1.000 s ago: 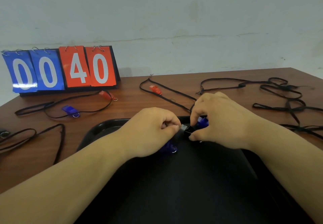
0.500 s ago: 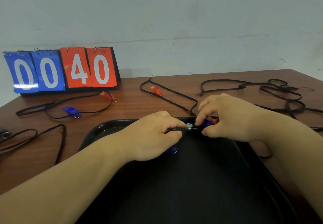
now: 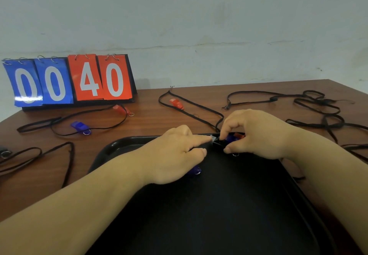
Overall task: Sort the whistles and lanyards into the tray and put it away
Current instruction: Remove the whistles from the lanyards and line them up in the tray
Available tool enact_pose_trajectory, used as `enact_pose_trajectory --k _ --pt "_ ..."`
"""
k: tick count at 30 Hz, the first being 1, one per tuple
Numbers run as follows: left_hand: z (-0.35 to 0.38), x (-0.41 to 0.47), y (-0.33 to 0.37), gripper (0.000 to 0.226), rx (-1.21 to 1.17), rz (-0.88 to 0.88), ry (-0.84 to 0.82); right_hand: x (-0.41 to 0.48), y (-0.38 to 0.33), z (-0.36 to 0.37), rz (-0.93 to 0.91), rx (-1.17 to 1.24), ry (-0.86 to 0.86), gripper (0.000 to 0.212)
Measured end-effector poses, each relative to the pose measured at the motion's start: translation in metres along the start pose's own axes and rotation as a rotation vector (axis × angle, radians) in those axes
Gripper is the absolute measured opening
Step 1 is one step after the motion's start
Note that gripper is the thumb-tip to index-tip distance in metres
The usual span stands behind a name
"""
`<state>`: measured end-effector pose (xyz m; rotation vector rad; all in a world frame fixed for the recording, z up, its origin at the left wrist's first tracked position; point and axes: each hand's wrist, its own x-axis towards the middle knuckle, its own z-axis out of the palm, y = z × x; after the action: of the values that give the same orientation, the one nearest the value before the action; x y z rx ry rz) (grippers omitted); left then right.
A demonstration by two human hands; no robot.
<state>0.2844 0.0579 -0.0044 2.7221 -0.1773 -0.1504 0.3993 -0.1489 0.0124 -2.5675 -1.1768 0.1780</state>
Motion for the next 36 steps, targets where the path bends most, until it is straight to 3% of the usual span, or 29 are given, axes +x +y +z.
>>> enact_pose_trajectory --k 12,18,25,30,36 --pt "-0.004 -0.001 0.000 0.053 -0.072 -0.035 -0.013 -0.002 -0.002 0.000 0.044 0.031 0.029 0.025" --pt "-0.020 -0.013 -0.005 0.038 -0.094 -0.044 -0.022 -0.011 -0.018 -0.004 -0.020 0.019 0.136 0.024" --pt "-0.026 -0.026 -0.014 0.033 0.017 -0.072 -0.107 -0.020 -0.046 0.010 -0.162 0.014 -0.028 0.034" --pt "-0.023 -0.022 -0.013 0.027 -0.068 -0.096 -0.027 -0.017 -0.053 0.017 -0.121 -0.027 -0.072 0.035" --pt "-0.021 -0.018 -0.008 0.026 -0.157 -0.121 0.025 -0.015 -0.054 0.018 -0.045 -0.021 -0.050 0.021"
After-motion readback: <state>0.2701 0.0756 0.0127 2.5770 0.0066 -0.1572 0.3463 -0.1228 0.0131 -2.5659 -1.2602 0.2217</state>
